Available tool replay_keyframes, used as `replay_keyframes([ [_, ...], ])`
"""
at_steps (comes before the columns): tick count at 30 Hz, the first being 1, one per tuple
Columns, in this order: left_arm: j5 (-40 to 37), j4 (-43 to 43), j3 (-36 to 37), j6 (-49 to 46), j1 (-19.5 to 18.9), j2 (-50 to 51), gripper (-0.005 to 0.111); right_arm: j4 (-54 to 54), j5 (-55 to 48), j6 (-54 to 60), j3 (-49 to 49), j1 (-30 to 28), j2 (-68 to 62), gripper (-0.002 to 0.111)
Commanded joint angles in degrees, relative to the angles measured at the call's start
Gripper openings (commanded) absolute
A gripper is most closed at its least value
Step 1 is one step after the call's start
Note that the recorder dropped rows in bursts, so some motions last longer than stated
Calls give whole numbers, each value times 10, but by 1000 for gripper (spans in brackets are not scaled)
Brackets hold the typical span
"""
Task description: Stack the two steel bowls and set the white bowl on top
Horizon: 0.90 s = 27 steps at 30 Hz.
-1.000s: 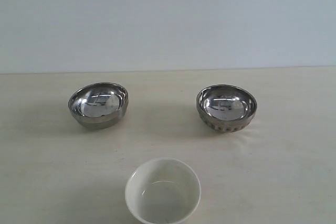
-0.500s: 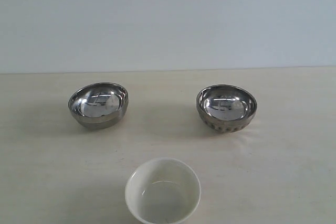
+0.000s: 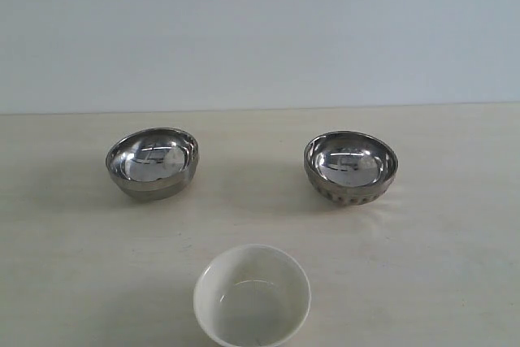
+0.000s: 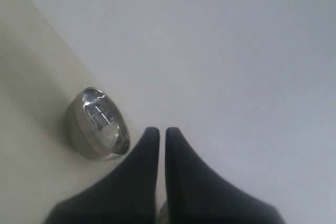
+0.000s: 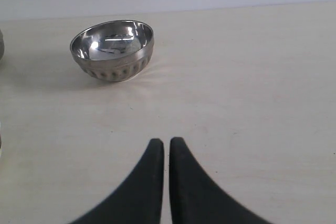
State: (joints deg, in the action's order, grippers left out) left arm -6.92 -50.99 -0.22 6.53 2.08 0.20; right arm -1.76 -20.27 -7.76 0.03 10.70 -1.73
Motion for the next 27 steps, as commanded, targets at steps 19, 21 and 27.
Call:
replay_keyframes([
  [19,88,-2,-148,-122,-2,41,4,-3,7,2,0,-4,-1,0],
  [21,87,1,-182,-119,-2,91,4,-3,7,2,0,-4,-1,0],
  [27,60,67,-312,-151,-2,286,4,-3,7,2,0,-4,-1,0],
])
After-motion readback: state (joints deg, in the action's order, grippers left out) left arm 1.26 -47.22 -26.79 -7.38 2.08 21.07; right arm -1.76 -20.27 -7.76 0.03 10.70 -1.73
